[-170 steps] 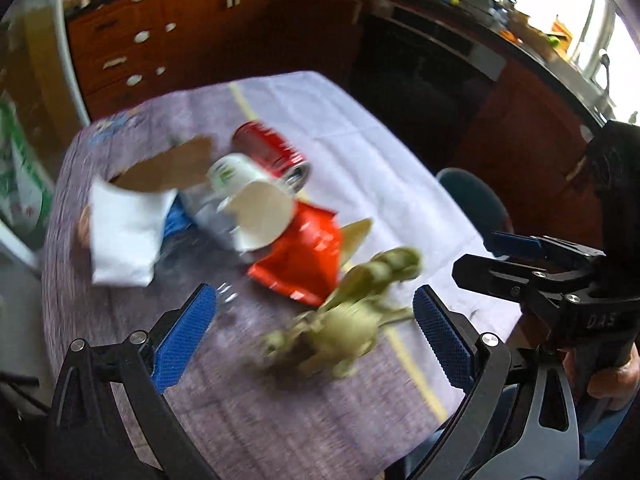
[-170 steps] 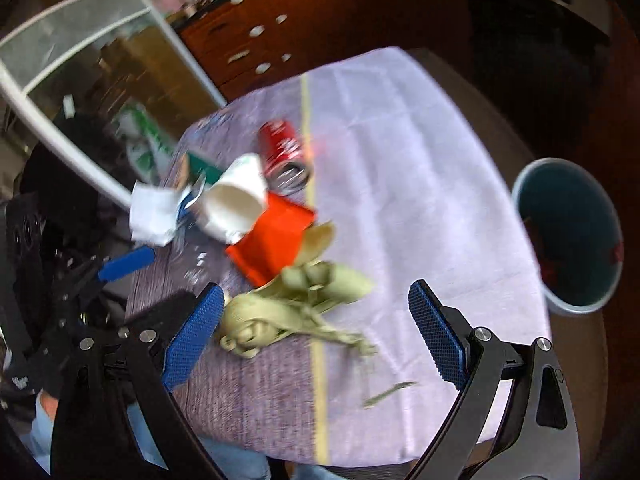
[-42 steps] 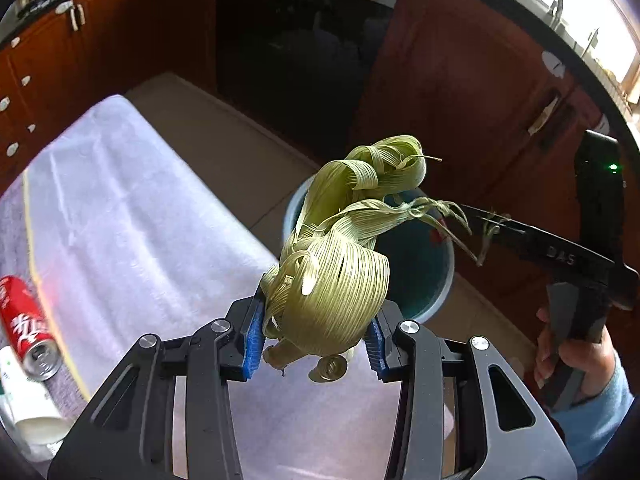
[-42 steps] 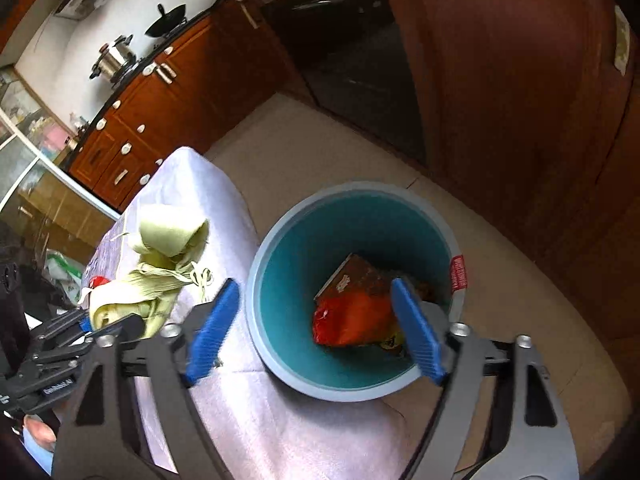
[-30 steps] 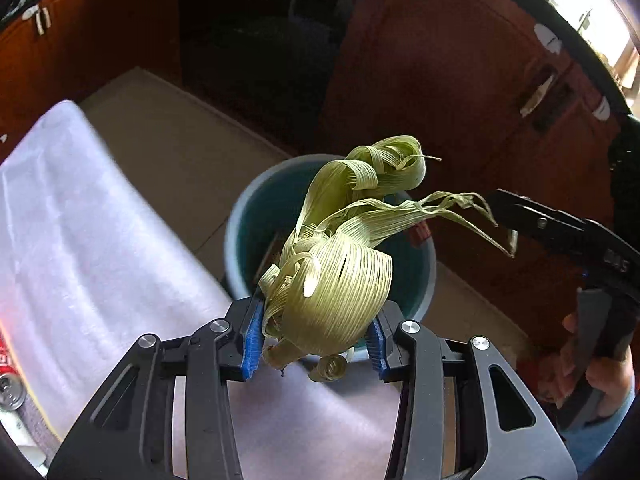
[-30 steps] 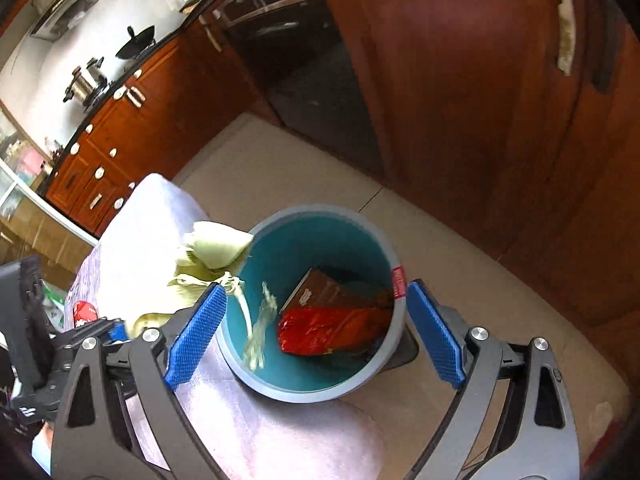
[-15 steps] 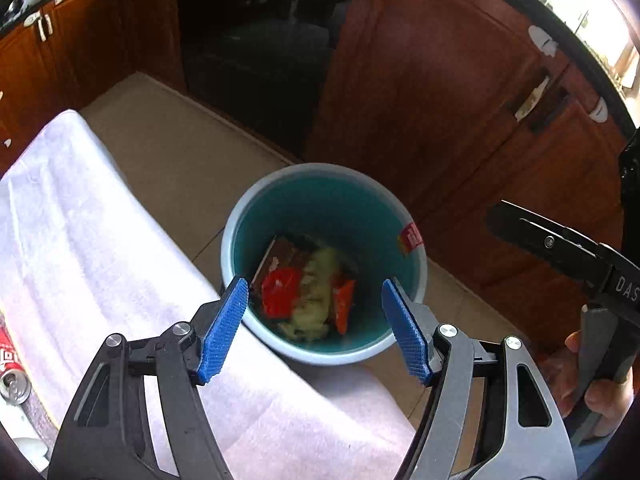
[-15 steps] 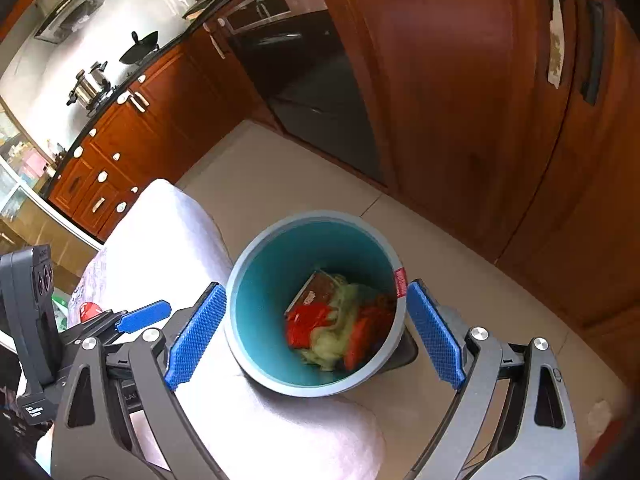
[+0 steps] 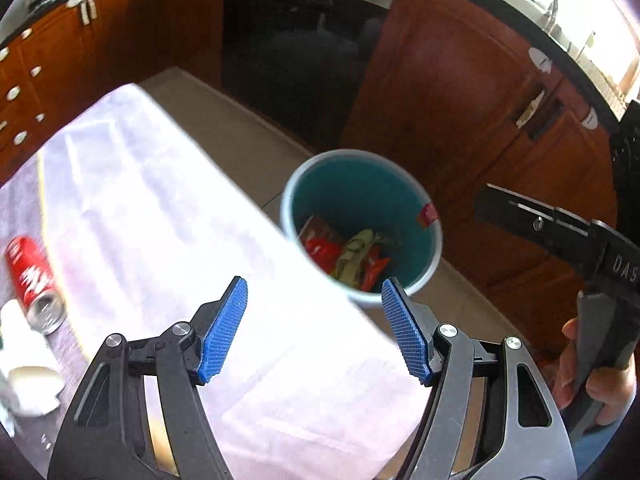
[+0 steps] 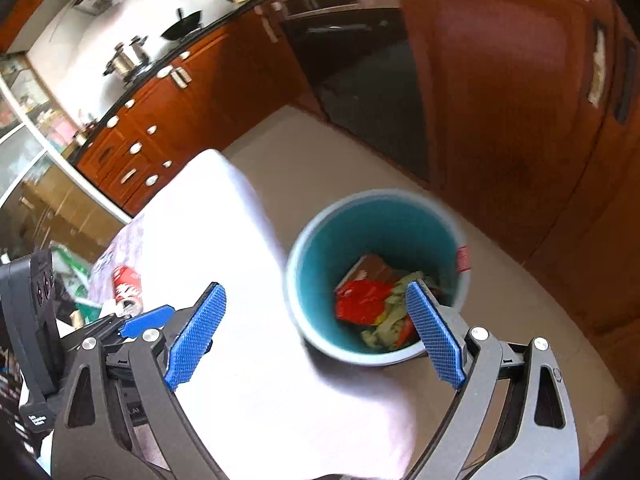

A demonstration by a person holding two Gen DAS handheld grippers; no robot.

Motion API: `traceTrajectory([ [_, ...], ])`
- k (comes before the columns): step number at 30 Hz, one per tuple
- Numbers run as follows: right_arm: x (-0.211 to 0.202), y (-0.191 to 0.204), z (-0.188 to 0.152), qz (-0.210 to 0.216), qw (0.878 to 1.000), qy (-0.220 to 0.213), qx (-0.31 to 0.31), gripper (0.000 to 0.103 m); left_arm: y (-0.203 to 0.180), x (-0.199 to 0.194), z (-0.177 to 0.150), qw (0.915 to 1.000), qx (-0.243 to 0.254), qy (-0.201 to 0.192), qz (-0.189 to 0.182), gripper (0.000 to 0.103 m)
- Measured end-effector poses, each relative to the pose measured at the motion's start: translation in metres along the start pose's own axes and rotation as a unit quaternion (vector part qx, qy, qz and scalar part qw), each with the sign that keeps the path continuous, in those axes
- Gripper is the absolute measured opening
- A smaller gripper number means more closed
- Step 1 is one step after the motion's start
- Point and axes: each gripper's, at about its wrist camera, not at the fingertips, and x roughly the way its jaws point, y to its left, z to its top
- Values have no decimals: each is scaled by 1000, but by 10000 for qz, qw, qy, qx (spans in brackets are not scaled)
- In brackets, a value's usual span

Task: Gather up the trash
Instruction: 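Move both tools back to the table toward the tissue and green bag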

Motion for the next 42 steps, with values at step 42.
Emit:
traceTrajectory([
  [42, 87, 287, -91, 930, 9662, 1343, -1996, 93, 294, -156, -154, 9698, -2137, -379, 1118, 71],
])
